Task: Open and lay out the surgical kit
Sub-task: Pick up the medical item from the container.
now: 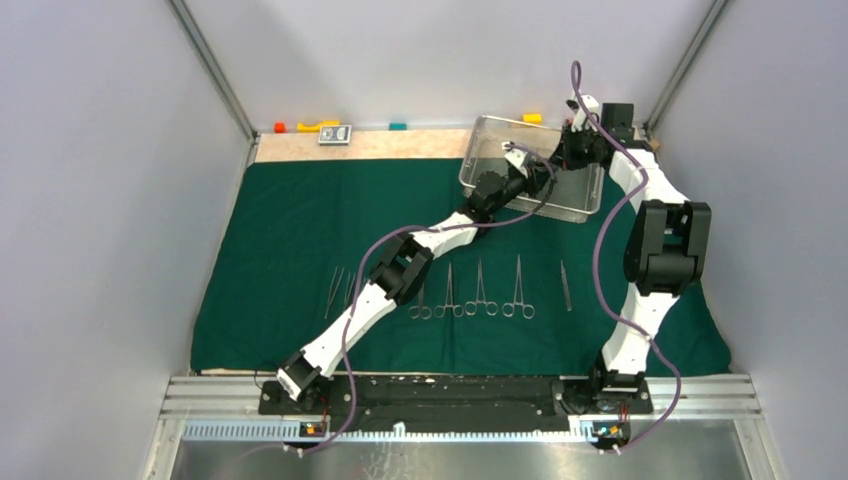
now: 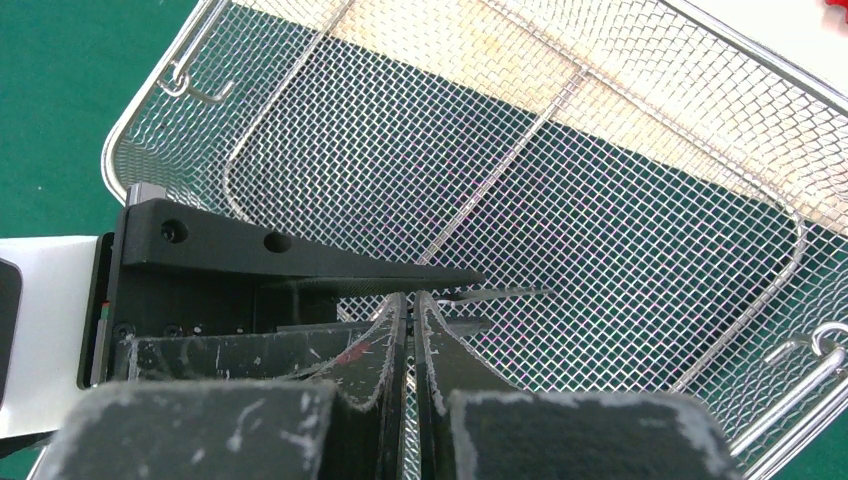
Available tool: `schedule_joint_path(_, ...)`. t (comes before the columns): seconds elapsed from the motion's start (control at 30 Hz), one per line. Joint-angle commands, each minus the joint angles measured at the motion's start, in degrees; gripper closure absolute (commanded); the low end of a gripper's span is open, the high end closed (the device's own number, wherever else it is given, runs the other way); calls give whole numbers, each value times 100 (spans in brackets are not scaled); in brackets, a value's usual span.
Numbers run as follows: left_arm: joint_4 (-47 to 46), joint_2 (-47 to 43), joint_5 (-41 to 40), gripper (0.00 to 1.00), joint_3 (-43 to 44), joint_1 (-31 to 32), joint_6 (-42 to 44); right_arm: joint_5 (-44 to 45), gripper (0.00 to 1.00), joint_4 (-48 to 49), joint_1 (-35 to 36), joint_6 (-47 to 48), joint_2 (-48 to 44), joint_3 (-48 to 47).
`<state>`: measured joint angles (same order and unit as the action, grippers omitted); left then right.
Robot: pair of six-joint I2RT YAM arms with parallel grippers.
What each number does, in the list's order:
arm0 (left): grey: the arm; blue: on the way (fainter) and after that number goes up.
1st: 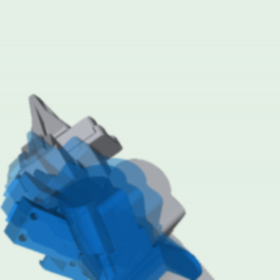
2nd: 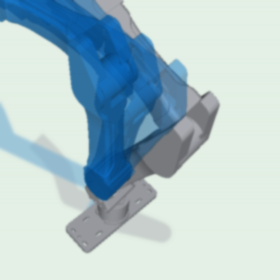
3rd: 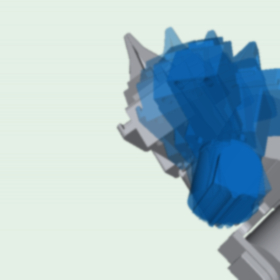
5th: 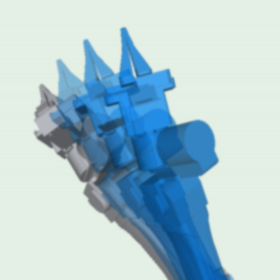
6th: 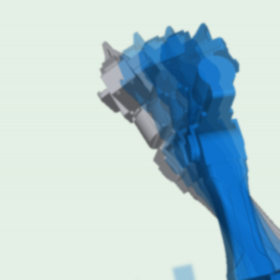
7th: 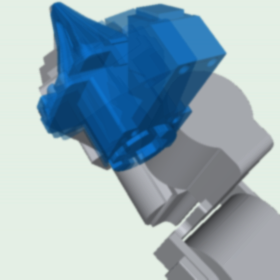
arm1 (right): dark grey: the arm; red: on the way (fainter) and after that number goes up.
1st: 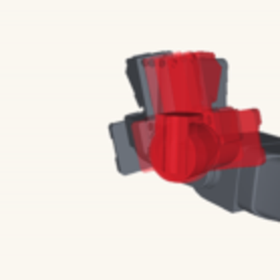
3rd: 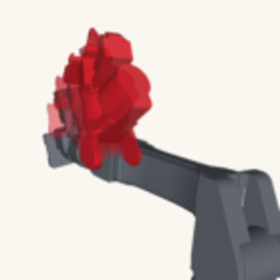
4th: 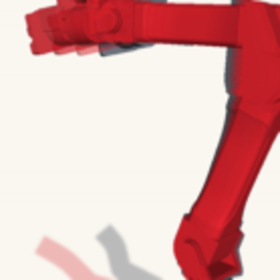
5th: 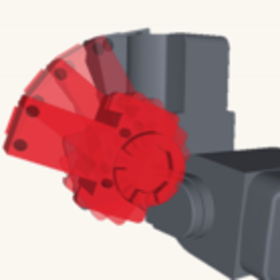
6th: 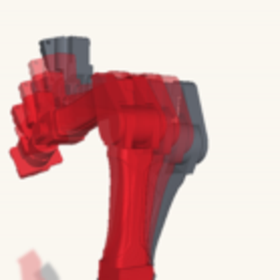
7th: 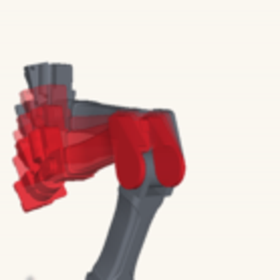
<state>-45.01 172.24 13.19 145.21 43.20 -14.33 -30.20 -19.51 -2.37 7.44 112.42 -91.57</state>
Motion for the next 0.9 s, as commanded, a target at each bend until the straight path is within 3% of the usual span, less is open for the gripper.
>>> schedule_joint_path(0.0, -348, 57, 26, 76, 232, 22, 102, 5, 100, -48, 32, 82, -255, -16)
schedule_joint_path(0.33, -346, -140, 123, 99, 265, 38, 217, 21, 100, -138, 29, 102, -371, -172)
schedule_joint_path(0.63, -270, -488, 404, 100, 289, 101, 267, 72, 100, -287, 17, 118, -771, -251)
schedule_joint_path(0.73, -212, -703, 465, 100, 290, 101, 355, 94, 93, -324, -3, 85, -1018, -331)
schedule_joint_path(0.87, 149, -1077, 667, 100, 282, 101, 445, 143, 72, -417, -63, 11, -1324, -513)
